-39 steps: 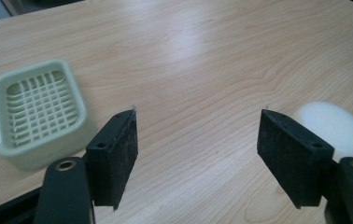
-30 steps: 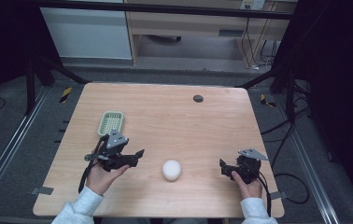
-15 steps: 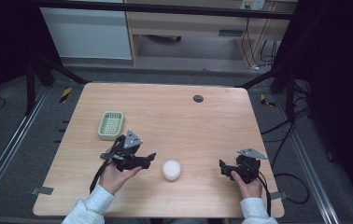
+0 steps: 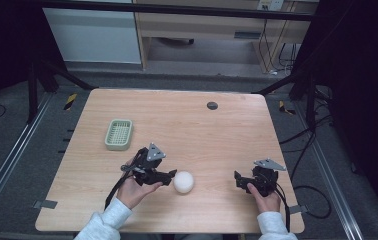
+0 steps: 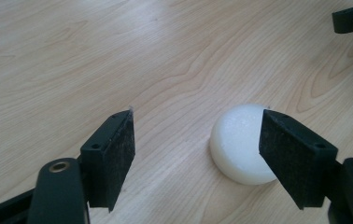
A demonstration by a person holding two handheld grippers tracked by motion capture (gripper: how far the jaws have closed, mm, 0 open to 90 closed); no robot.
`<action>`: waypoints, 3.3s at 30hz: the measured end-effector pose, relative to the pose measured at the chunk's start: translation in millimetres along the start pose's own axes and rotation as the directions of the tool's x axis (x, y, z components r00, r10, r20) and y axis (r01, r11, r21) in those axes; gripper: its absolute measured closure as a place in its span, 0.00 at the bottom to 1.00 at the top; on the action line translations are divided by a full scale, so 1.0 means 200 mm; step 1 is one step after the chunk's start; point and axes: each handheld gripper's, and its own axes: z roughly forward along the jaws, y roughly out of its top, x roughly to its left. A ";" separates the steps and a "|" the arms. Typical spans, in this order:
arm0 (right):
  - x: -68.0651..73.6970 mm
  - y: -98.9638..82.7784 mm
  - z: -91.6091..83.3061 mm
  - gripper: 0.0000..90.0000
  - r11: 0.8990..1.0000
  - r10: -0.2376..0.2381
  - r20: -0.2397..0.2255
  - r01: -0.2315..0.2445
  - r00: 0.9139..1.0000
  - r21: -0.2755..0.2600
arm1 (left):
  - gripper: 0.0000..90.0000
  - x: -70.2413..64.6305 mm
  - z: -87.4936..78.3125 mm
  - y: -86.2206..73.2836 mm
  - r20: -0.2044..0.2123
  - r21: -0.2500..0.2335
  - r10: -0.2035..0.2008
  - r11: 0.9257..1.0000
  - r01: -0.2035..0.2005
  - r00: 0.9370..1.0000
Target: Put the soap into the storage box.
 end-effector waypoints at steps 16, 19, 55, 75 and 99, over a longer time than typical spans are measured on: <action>0.00 0.00 0.00 0.05 1.000 -0.006 -0.001 0.006 1.000 -0.005 | 0.24 -0.06 0.09 -0.01 0.012 0.045 0.008 0.999 -0.009 1.000; -0.01 0.00 0.00 0.05 1.000 0.003 -0.003 -0.003 1.000 -0.007 | 0.23 -0.07 0.12 -0.01 0.017 0.052 0.008 0.999 -0.009 1.000; 0.00 0.00 0.00 0.05 1.000 -0.015 0.001 0.015 1.000 0.002 | 0.17 -0.20 0.28 -0.04 0.044 0.124 0.047 0.991 -0.052 0.998; 0.00 0.00 0.00 0.05 1.000 -0.017 -0.002 0.017 1.000 0.008 | 0.22 -0.20 0.36 -0.05 0.062 0.183 0.042 0.982 -0.052 0.997; 0.00 0.00 0.00 0.05 1.000 -0.017 -0.008 0.017 1.000 0.012 | 0.26 -0.20 0.35 -0.05 0.053 0.198 0.058 0.978 -0.067 0.997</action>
